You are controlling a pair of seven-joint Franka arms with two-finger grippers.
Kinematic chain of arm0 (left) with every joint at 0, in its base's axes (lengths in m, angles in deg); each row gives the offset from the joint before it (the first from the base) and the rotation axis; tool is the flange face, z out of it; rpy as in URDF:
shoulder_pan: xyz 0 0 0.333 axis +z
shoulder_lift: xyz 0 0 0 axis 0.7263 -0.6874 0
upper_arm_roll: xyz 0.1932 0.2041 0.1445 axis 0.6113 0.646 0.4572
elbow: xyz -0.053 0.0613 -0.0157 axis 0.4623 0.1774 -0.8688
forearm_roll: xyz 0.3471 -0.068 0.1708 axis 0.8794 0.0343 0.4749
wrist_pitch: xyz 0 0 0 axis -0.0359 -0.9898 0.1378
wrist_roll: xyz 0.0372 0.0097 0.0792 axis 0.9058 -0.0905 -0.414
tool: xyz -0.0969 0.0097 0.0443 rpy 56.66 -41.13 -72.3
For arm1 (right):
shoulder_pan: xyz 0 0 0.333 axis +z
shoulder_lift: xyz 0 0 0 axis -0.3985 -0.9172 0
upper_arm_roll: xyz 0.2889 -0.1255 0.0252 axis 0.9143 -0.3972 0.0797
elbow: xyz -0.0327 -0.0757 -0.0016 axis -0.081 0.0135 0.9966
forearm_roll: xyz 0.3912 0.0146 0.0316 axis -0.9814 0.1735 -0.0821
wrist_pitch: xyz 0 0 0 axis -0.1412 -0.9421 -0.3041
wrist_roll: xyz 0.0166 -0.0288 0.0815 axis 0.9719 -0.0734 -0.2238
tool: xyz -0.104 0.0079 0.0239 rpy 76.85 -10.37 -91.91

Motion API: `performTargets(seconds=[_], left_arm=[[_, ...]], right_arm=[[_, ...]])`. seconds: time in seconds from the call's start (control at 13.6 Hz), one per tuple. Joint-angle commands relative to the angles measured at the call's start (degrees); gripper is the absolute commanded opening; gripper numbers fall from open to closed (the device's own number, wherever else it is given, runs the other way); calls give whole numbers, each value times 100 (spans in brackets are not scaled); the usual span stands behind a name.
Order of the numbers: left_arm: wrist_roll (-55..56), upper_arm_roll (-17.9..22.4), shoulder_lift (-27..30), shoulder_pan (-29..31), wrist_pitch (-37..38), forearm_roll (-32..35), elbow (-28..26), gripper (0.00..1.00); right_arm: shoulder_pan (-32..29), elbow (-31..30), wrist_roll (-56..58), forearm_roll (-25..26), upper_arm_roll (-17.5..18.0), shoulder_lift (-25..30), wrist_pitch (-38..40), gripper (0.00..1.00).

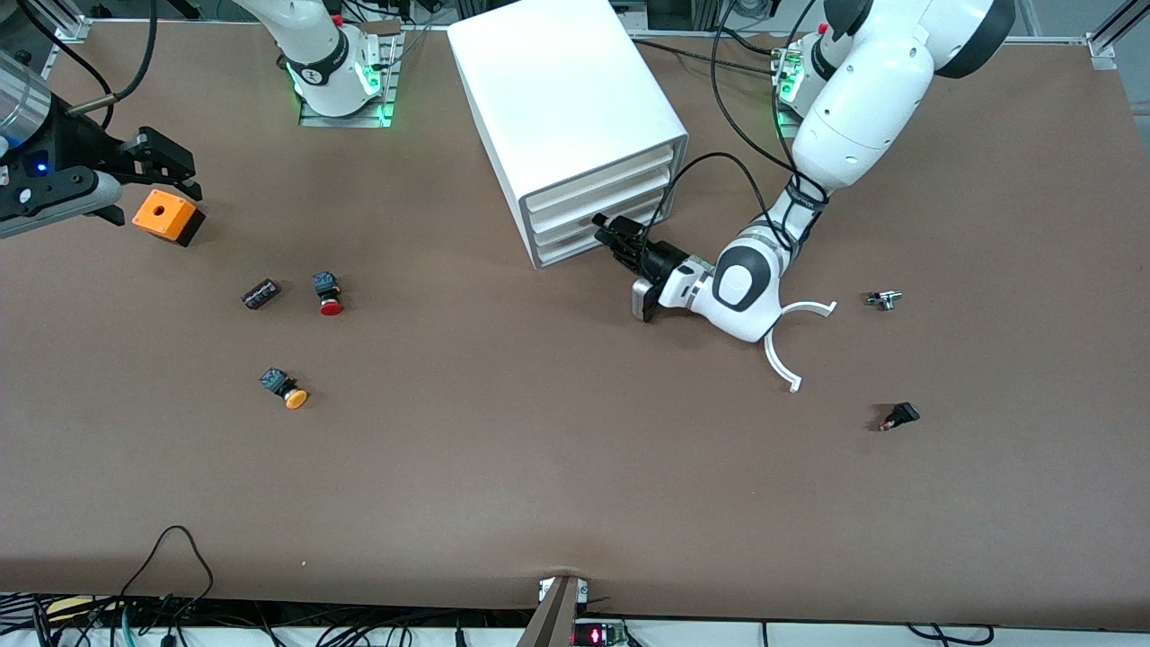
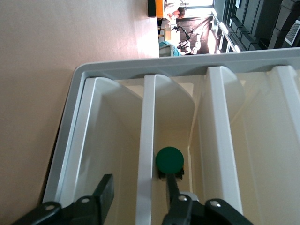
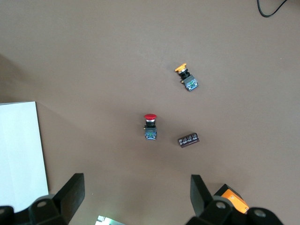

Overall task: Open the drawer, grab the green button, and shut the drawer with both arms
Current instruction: 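Grasp the drawer front with the left gripper and pull it open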

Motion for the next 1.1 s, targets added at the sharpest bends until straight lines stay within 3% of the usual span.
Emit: performTargets(seconds=[0.0, 0.07, 0.29, 1.03], left_arm=[[-203, 48, -8, -228, -158, -322, -52, 34], [-194, 48, -26, -271, -158, -418, -52, 24], [-115, 48, -35, -324, -263, -445, -52, 8], [324, 180, -26, -61, -438, -489, 132, 6]], right_arm=[[5, 174, -74, 50, 22, -59, 114, 100], [5, 174, -65, 50, 22, -59, 106, 100], [5, 174, -48, 50, 22, -59, 105, 100], [14, 174, -91, 50, 22, -68, 79, 100]])
